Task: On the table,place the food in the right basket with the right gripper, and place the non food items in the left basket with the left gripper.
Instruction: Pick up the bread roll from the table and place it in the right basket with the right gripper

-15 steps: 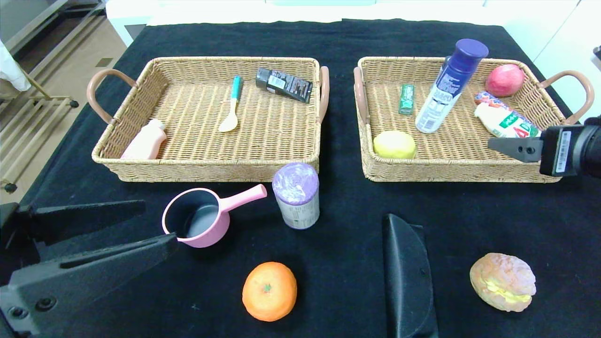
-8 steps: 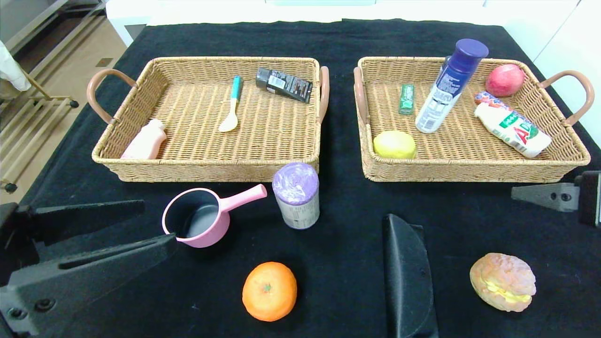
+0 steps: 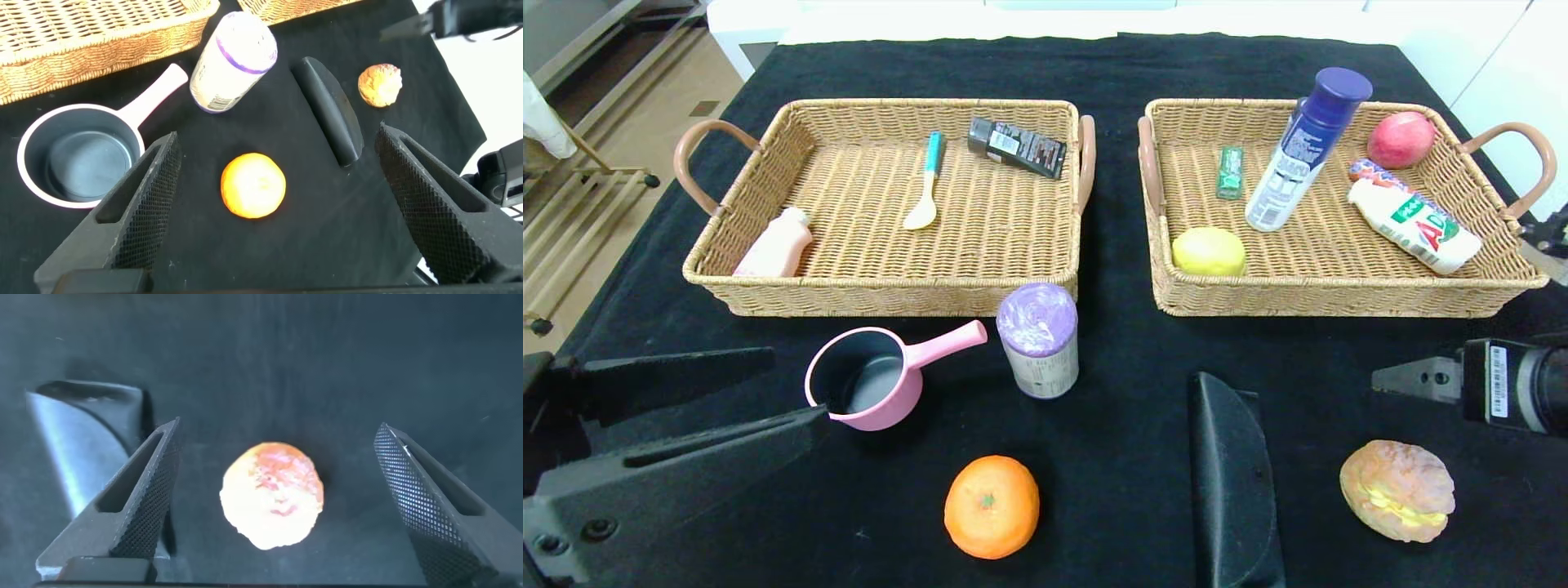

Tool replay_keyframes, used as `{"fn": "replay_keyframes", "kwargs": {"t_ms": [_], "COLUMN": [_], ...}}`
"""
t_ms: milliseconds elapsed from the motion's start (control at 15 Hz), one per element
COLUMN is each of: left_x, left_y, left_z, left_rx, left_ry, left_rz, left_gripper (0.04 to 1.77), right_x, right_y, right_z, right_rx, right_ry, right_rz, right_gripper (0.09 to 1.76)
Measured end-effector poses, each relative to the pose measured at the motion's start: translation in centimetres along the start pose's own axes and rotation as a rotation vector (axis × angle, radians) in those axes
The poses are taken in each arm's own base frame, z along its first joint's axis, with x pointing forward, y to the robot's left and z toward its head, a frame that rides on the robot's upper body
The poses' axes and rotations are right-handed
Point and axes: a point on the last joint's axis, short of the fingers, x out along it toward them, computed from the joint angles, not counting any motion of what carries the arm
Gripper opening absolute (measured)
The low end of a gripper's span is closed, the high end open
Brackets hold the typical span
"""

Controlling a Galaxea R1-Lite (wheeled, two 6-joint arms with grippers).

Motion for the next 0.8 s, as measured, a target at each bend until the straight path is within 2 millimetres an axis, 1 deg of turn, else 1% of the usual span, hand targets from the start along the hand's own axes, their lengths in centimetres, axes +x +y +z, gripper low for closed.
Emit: {"fn": "replay_keyframes", "kwargs": {"t_ms": [133,267,533,800], "left_x": [0.0,0.0,0.0,0.0], "left_y": [0.0,0.0,0.0,0.0], "left_z": [0.0,0.0,0.0,-0.1], "left_rx": [0.0,0.0,0.0,-0.001], "left_ry": [0.001,0.001,0.0,0.002], "left_rz": [0.0,0.0,0.0,0.0], "left_gripper": [1.72,1.72,1.72,1.72], "right_x": [1.1,1.7,1.9,2.4], "right_y": [0.1,0.2,0.4,0.4], "right_z": [-0.6,-1.3,-2.3,-2.8], "right_rx": [0.001,0.006,0.013,0.009], "right_ry": [0.045,0.087,0.181,0.207], "right_rz": [-0.016,-0.027,-0.032,-0.044], "right_gripper": [1.7,1.7,1.7,1.7]}}
